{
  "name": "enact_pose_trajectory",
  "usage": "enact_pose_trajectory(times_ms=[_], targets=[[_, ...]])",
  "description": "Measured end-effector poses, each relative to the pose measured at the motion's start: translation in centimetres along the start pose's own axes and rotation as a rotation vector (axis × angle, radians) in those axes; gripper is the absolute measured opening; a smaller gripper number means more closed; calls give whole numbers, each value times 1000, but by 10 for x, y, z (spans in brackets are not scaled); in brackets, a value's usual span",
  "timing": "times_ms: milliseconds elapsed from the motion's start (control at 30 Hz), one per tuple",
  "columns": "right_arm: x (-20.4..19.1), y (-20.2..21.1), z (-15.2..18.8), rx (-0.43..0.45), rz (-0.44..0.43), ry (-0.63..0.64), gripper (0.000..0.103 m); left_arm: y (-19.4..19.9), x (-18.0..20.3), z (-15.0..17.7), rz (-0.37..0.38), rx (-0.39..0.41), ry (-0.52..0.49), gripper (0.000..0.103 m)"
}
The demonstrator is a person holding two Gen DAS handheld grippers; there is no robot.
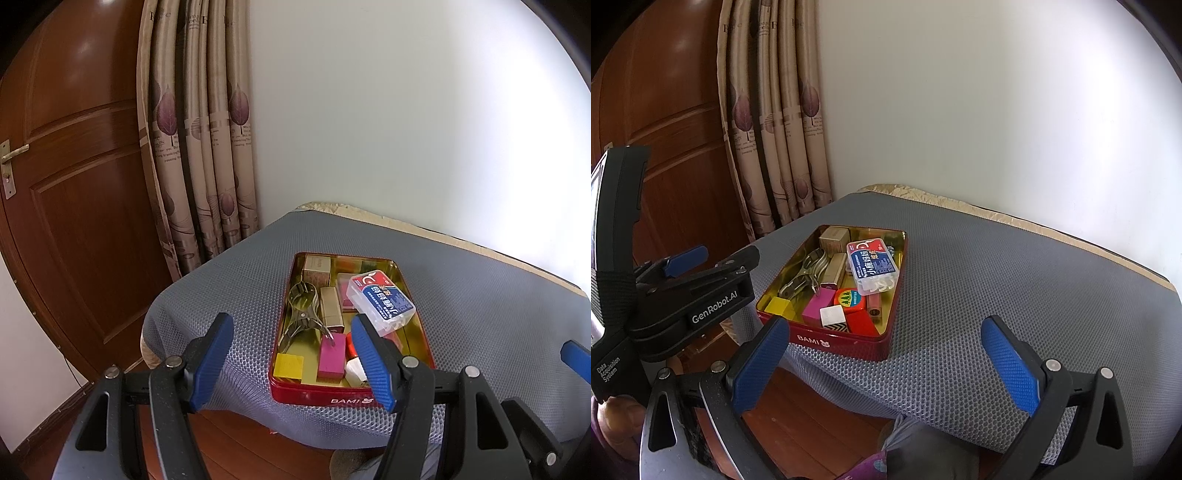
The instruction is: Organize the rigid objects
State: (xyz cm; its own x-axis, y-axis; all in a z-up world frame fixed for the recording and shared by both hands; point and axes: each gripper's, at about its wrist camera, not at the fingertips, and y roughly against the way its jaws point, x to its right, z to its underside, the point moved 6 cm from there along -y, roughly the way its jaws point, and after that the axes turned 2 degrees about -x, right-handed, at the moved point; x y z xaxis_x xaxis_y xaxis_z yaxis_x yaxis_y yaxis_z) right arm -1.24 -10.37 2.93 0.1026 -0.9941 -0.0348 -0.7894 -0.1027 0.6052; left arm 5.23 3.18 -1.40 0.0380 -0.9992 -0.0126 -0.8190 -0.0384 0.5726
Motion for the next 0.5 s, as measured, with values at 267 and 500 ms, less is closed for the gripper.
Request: enact_pose_trajectory(times_ms=[267,500], targets=[[0,-1,0,0,0,-2,103,0,1,1,-3,-6,-7,68],[-1,-2,3,-5,-2,-5,103,-1,2,1,-4,-10,-15,68]])
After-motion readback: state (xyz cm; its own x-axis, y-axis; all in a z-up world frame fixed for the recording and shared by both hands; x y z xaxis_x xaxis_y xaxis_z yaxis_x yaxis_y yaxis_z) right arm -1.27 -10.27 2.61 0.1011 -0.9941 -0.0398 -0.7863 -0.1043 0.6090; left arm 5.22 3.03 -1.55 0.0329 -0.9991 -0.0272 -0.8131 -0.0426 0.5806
